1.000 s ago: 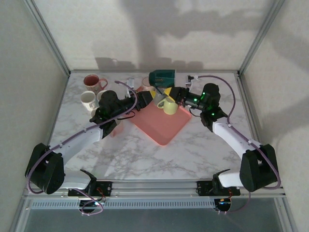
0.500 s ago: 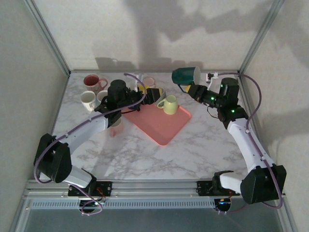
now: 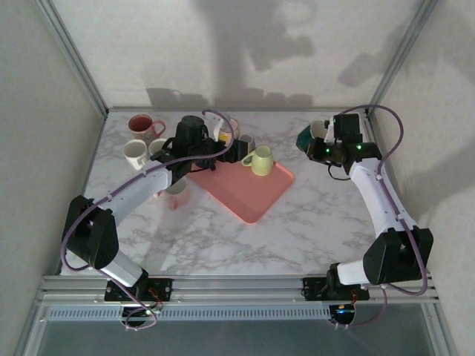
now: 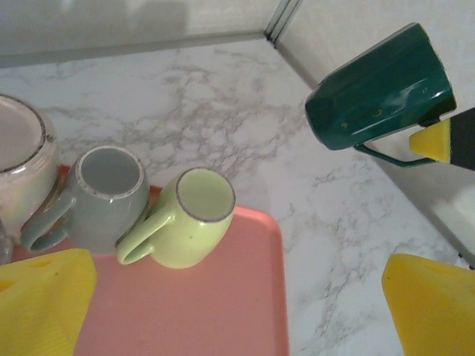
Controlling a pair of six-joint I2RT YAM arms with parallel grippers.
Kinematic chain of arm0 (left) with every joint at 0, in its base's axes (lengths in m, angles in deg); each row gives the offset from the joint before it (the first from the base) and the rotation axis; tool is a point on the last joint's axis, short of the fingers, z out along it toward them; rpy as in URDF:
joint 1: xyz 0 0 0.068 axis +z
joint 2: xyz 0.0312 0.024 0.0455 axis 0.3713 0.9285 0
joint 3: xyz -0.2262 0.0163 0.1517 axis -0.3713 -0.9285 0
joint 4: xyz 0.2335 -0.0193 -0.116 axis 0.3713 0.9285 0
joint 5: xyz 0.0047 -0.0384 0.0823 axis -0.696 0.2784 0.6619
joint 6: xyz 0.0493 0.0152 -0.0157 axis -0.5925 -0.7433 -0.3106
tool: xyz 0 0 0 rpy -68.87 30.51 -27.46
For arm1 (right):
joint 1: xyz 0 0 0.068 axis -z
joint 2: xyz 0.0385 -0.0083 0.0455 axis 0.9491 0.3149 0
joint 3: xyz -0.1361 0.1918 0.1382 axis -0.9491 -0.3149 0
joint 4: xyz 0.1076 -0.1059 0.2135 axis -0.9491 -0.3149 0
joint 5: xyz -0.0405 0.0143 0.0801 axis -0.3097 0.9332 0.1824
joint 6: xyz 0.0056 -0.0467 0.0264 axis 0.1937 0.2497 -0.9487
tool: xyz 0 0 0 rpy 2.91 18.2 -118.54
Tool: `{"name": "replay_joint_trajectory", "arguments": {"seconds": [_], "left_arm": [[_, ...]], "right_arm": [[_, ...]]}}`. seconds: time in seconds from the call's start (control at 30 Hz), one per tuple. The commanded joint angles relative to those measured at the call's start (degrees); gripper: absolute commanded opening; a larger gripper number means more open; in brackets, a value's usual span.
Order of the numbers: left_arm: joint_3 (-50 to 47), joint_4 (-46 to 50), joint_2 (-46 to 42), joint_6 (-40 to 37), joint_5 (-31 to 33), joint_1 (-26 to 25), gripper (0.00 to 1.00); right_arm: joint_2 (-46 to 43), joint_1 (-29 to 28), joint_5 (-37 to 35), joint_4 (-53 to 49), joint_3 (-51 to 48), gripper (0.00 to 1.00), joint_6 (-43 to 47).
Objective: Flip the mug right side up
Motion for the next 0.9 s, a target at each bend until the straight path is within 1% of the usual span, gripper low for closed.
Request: {"name": "replay_joint_trajectory", "arguments": {"seconds": [0.0,0.2,0.37,0.63,0.87], "left_arm": [[0.9,3.2,0.2,-2.8,0.5,0.4,0.97],[-0.7,4.2,0.5,-2.3,2.8,0.4,0.97],[0.4,4.8,2.1,-2.3,3.9,0.2,0.96],[0.5,6.6,3.1,-2.6,4.3,0.2,0.96],[0.6,7.0,4.1,-4.0,5.8,0.1,0.95]], "right_arm": [[1.0,0.1,-10.1,-1.3,5.1,0.0,4.6],[6.5,0.2,-18.2,-1.8,8.4,0.0,7.1],[12.8,0.2,-20.6,-1.1,11.2,0.0,10.0],[17.9,0.2,-20.1,7.1,10.1,0.0,15.4],[23.6,0.2,-19.0,9.9,12.5,0.0,16.5]]}}
